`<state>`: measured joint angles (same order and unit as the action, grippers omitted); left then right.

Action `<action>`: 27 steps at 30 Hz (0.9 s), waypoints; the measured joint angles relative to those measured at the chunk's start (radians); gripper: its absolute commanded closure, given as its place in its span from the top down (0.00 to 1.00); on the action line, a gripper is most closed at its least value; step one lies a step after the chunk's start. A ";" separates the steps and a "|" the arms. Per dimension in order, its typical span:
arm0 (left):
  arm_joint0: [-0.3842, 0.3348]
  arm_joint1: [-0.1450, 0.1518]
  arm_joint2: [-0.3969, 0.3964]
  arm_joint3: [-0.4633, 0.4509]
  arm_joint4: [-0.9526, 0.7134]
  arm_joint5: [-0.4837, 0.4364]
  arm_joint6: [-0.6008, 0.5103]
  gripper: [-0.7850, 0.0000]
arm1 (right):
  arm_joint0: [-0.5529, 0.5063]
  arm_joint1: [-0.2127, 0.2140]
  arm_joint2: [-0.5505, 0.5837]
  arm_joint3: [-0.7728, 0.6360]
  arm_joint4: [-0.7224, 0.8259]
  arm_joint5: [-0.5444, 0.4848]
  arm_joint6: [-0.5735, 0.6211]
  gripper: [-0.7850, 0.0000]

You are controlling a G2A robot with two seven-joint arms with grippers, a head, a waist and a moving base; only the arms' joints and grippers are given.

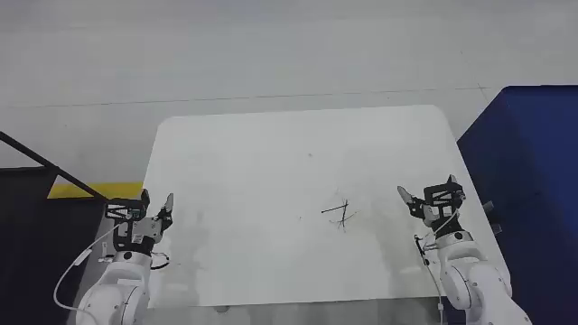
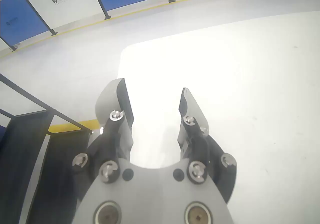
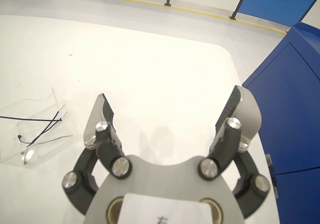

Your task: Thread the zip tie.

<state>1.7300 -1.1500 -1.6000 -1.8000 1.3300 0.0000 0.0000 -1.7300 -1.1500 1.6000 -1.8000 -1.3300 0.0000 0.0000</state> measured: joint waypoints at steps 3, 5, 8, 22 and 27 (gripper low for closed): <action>0.000 0.000 0.000 0.000 0.000 0.000 0.000 0.48 | 0.000 0.000 0.000 0.000 0.000 0.000 0.000 1.00; 0.000 0.000 0.000 0.000 0.000 0.000 0.000 0.48 | 0.000 0.000 0.000 0.000 0.000 0.000 0.000 1.00; 0.000 0.000 0.000 0.000 0.000 0.000 0.000 0.48 | 0.000 0.000 0.000 0.000 0.000 0.000 0.000 1.00; 0.000 0.000 0.000 0.000 0.000 0.000 0.000 1.00 | 0.121 0.027 0.051 -0.130 -0.078 -0.224 0.126 1.00; 0.000 0.000 0.000 0.000 0.000 0.000 0.000 1.00 | 0.326 0.040 -0.002 -0.085 0.084 -0.603 0.381 1.00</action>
<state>1.7300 -1.1500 -1.6000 -1.8000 1.3300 0.0000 0.0000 -1.4036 -1.1096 1.5976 -1.8849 -1.2460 -0.6028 0.3806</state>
